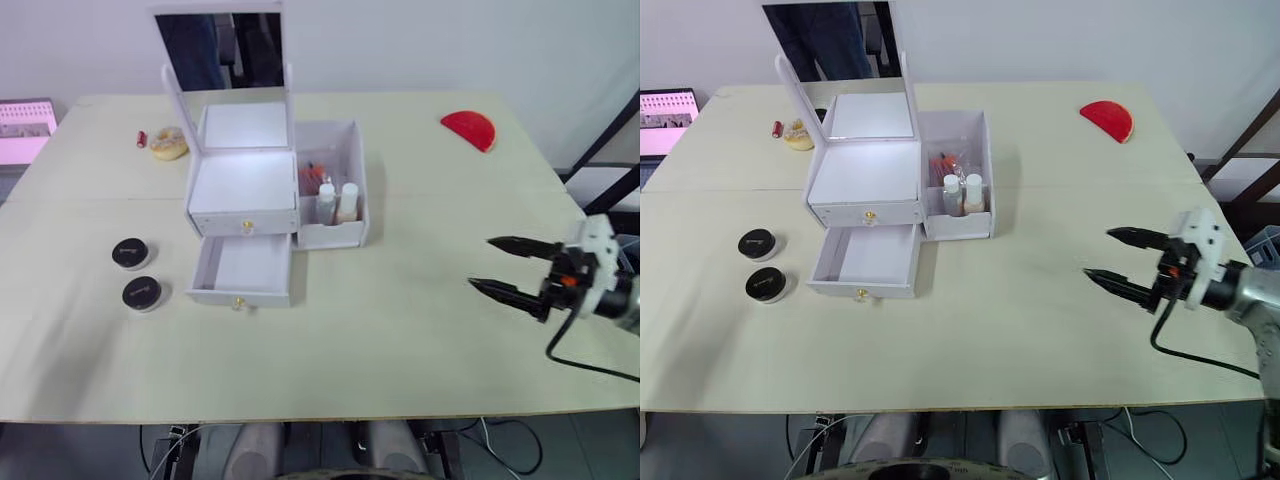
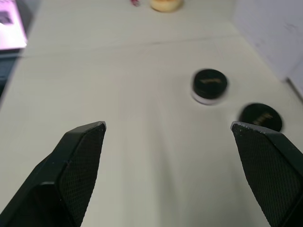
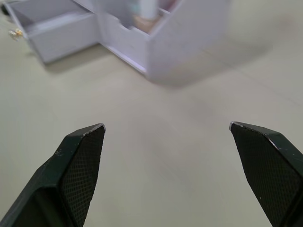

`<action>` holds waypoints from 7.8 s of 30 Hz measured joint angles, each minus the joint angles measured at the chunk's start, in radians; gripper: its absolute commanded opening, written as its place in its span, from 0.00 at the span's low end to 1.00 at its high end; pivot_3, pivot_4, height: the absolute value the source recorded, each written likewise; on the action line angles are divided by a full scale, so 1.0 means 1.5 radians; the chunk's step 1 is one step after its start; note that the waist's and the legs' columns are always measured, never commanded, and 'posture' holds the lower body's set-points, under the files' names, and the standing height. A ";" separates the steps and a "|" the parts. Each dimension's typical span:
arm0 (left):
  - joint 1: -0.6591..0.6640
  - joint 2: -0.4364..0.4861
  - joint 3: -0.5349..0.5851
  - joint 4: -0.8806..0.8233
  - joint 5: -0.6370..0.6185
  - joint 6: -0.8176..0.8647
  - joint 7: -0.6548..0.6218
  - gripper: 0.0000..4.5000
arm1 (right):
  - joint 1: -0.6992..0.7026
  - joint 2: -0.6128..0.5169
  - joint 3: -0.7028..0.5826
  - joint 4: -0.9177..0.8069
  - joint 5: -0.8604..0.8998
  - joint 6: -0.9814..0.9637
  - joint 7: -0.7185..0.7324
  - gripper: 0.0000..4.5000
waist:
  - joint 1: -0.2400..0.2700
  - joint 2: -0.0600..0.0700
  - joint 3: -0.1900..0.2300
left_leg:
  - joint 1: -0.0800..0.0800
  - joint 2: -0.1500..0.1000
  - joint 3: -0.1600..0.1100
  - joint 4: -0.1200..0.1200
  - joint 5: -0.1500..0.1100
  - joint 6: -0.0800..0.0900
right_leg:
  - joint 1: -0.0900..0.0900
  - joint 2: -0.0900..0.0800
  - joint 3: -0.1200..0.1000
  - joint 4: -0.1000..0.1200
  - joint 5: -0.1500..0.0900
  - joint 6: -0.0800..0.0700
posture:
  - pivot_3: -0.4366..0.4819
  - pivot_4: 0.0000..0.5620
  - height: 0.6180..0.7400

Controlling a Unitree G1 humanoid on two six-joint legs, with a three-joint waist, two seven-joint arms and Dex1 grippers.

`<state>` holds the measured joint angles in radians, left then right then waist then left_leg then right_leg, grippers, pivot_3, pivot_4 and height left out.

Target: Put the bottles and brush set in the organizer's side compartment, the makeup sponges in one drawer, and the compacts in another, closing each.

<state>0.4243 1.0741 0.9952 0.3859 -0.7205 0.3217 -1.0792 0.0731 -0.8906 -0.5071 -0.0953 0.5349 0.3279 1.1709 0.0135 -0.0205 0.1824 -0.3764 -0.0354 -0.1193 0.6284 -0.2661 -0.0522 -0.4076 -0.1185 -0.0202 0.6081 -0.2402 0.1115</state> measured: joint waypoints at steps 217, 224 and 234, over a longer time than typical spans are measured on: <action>-0.124 -0.214 -0.165 -0.302 0.116 0.062 0.157 0.99 | -0.006 0.053 0.116 -0.172 0.020 0.008 -0.082 1.00 | -0.016 -0.001 0.001 | 0.002 0.005 0.004 -0.001 0.000 0.000 | 0.000 0.002 0.005 -0.002 0.004 -0.003 | 0.48 0.27 1.00; -0.220 -0.335 -0.268 -0.372 0.140 0.145 0.369 0.99 | -0.231 0.093 0.284 -0.281 0.040 0.145 -0.184 1.00 | -0.007 -0.003 0.000 | 0.002 0.003 0.003 0.002 0.000 0.000 | 0.000 0.004 0.005 0.001 0.006 -0.003 | 0.48 0.27 1.00; -0.351 -0.327 -0.372 -0.266 0.262 0.122 0.480 0.99 | -0.327 0.138 0.397 -0.288 0.031 0.212 -0.232 1.00 | -0.002 -0.004 0.000 | 0.001 0.004 0.003 0.001 0.000 0.000 | -0.001 0.006 0.006 0.001 0.007 -0.002 | 0.48 0.27 1.00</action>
<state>-0.1022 0.5832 0.4370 -0.0135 -0.3274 0.5052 -0.3590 -0.4178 -0.6842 0.0880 -0.5280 0.5819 0.6454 0.8227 0.0110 -0.0265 0.1822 -0.3743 -0.0301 -0.1144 0.6300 -0.2656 -0.0524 -0.4091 -0.1101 -0.0118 0.6092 -0.2296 0.1086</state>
